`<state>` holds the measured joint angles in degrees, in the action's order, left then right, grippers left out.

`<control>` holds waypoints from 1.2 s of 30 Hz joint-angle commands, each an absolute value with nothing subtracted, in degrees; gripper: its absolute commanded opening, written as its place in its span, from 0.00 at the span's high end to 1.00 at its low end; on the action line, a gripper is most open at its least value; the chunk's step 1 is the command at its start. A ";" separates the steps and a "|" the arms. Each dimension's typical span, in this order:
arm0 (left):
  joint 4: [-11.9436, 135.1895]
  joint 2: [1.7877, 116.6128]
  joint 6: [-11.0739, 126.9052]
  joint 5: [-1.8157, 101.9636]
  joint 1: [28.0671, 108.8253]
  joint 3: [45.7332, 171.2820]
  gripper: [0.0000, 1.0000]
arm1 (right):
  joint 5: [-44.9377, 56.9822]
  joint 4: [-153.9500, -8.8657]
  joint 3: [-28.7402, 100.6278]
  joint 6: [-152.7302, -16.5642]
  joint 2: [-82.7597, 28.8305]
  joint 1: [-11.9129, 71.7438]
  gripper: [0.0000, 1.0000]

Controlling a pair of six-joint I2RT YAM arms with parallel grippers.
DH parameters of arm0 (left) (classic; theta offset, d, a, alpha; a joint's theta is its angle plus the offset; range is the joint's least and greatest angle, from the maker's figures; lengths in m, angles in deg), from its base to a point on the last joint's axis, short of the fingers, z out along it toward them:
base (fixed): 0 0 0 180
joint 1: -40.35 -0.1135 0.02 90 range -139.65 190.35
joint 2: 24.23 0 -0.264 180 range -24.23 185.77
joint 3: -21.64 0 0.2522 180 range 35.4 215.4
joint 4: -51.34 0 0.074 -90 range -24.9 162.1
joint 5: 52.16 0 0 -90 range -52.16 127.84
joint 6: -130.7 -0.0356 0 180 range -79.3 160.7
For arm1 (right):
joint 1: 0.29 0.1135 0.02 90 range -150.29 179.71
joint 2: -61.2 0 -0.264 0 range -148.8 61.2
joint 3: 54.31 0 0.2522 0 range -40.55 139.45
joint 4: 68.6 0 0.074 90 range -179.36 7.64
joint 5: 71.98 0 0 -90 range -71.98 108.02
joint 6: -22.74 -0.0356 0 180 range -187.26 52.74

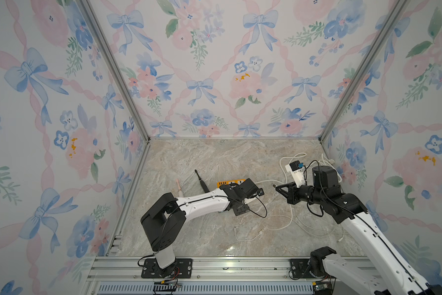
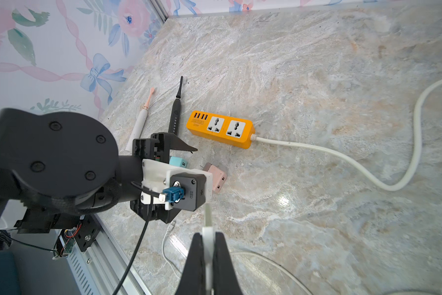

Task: Charge the electric toothbrush
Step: Pick up the plug from the center of the board.

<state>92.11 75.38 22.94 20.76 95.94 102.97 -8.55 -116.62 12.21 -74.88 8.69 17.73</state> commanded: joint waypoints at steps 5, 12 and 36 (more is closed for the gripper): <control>88.35 79.54 20.15 18.60 96.29 101.26 0.28 | -9.22 -114.71 9.95 -78.14 11.31 17.52 1.00; 87.09 81.89 16.13 21.44 95.55 102.20 0.35 | -9.23 -114.69 9.30 -78.76 12.49 17.55 1.00; 93.14 94.84 14.92 38.04 89.55 106.72 0.57 | -10.19 -116.09 9.84 -79.98 13.88 17.34 1.00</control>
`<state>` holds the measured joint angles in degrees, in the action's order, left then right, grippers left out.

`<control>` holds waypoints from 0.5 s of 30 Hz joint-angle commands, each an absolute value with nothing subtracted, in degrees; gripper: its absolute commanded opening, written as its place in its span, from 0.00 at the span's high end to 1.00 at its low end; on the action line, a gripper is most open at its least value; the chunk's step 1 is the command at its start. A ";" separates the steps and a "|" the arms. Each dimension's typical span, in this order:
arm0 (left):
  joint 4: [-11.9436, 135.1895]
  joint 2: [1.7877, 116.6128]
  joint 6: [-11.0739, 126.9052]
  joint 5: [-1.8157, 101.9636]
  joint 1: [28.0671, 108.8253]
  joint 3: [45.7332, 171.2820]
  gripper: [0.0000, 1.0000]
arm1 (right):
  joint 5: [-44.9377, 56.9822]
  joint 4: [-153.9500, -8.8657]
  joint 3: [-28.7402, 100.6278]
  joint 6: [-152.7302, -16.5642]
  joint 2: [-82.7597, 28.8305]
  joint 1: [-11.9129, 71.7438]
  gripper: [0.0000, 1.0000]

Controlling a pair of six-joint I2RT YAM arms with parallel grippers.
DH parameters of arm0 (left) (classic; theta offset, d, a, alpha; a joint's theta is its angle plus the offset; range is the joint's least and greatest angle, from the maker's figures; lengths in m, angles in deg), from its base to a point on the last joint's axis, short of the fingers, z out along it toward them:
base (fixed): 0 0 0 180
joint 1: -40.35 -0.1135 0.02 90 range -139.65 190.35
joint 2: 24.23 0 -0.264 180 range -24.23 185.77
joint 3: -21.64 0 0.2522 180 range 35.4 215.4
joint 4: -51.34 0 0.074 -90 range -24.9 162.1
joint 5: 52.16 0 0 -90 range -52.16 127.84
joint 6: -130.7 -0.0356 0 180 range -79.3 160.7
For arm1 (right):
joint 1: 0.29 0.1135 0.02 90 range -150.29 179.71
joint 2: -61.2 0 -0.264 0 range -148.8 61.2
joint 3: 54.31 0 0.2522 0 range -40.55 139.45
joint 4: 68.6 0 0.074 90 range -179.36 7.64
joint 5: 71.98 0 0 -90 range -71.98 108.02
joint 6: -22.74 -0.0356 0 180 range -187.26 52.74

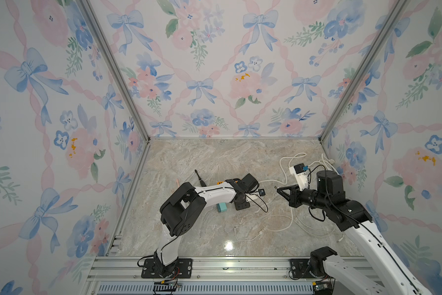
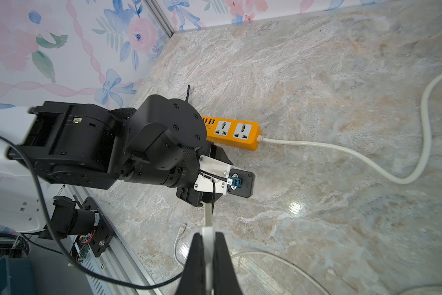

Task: Charge the electric toothbrush
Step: Pick up the plug from the center of the board.

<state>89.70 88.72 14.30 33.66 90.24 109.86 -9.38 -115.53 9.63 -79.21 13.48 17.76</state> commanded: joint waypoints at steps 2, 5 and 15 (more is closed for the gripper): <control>93.14 93.11 15.44 40.38 88.98 106.19 0.64 | -10.56 -117.75 10.58 -80.97 13.08 16.36 1.00; 93.14 89.87 16.23 42.24 88.13 105.64 0.68 | -12.92 -119.89 12.22 -83.16 11.87 13.18 1.00; 89.11 72.37 12.02 35.29 86.84 102.07 0.78 | -20.88 -123.58 16.25 -88.41 10.30 7.07 1.00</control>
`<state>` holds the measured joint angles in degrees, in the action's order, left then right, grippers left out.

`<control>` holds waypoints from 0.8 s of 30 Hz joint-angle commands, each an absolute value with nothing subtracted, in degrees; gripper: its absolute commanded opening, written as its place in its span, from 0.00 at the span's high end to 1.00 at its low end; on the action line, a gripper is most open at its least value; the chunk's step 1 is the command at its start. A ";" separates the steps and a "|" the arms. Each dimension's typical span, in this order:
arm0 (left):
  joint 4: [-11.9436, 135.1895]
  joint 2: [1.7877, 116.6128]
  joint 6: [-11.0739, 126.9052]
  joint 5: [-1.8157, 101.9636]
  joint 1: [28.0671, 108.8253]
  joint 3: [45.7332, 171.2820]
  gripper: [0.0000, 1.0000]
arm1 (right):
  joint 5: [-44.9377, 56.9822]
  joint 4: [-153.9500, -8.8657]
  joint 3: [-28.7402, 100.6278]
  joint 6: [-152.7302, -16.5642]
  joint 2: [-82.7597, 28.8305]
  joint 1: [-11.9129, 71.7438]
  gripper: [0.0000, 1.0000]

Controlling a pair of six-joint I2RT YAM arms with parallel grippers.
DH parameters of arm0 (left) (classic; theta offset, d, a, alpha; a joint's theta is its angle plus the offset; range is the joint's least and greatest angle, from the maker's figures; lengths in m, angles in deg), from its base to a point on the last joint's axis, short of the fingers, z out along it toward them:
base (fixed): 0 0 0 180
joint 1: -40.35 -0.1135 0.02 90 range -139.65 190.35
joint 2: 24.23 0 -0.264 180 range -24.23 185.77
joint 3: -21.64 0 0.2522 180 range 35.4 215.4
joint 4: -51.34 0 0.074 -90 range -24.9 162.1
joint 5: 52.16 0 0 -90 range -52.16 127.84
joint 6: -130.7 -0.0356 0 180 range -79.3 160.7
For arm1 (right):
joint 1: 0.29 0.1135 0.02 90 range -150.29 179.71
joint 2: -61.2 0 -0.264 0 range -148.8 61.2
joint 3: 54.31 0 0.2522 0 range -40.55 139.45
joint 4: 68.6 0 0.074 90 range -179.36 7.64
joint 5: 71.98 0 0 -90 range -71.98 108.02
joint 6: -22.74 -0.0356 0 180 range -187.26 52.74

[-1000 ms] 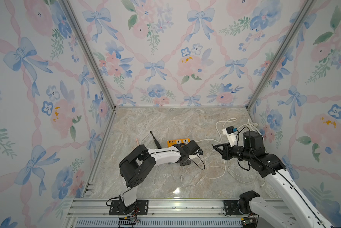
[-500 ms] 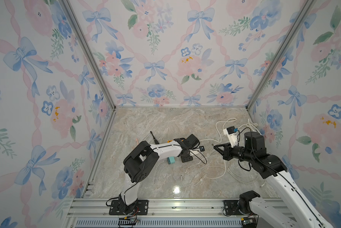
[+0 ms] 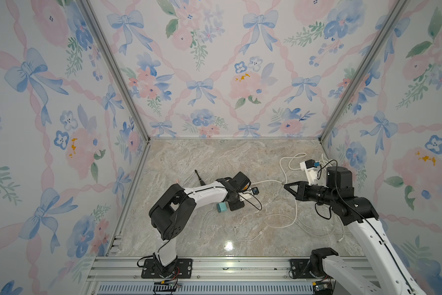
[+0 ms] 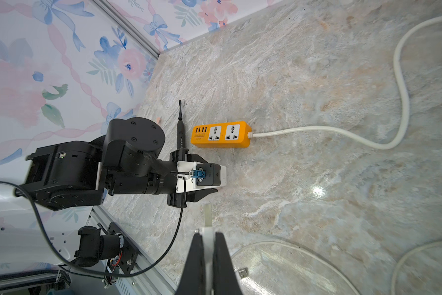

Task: Charge the electric toothbrush
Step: Pick up the plug from the center of the board, then insert the charging cable into the plug.

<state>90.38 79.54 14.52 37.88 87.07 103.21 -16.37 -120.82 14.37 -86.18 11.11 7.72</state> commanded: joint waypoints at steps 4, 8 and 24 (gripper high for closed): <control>80.06 60.20 6.93 31.01 86.84 97.79 0.79 | -33.55 -116.79 13.50 -95.06 9.19 6.92 1.00; 68.61 46.14 -3.04 32.16 87.47 90.07 0.83 | -44.20 -103.80 10.58 -108.70 7.41 7.14 1.00; 48.46 29.64 -34.11 37.22 94.05 78.79 0.92 | -48.56 -69.93 14.03 -146.42 -0.54 22.78 1.00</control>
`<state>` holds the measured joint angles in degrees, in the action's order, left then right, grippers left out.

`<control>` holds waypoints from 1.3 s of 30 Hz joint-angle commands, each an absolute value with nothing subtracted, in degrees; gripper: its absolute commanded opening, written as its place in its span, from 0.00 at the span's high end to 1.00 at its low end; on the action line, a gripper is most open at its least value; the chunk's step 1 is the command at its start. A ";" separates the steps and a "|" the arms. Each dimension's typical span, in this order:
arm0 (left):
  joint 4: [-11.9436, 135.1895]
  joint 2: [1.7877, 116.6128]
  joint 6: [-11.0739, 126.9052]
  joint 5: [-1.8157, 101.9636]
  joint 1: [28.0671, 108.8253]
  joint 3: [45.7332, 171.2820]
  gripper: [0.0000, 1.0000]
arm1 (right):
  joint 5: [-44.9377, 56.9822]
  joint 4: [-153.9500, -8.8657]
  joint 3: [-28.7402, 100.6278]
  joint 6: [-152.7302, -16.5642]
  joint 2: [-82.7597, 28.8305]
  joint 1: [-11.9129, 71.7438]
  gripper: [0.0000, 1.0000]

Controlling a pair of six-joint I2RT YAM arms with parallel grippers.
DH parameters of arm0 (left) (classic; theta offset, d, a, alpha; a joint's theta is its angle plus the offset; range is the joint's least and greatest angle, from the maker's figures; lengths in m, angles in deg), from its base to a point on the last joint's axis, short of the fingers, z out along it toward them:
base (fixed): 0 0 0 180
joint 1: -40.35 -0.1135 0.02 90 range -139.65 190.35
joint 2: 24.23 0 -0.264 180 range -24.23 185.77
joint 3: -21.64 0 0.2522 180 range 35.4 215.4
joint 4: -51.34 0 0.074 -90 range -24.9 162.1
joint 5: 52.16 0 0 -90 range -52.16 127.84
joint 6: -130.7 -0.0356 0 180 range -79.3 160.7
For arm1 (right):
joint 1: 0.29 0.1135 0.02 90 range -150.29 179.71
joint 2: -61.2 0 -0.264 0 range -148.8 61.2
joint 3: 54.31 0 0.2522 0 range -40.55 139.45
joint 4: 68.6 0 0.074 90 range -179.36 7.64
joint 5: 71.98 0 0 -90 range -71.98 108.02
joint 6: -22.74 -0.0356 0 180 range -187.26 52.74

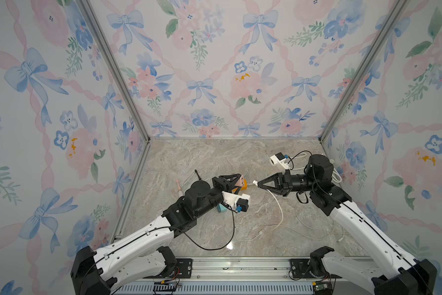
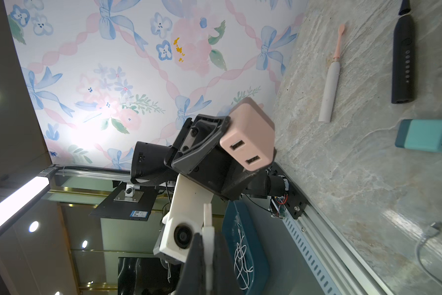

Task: Charge the electric toothbrush
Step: Insert the charging cable into the plug.

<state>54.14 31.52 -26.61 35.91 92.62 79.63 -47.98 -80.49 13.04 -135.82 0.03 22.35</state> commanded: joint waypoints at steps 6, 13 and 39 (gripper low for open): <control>46.14 28.07 -40.18 40.13 95.38 78.25 0.96 | -48.47 -65.91 14.35 -151.22 -1.21 24.11 1.00; 45.90 29.60 -42.40 39.97 95.44 78.91 0.97 | -48.86 -65.79 13.15 -152.02 -0.33 25.81 1.00; 44.68 30.28 -39.08 40.58 95.54 81.20 1.00 | -44.20 -71.14 10.02 -149.19 1.09 28.37 1.00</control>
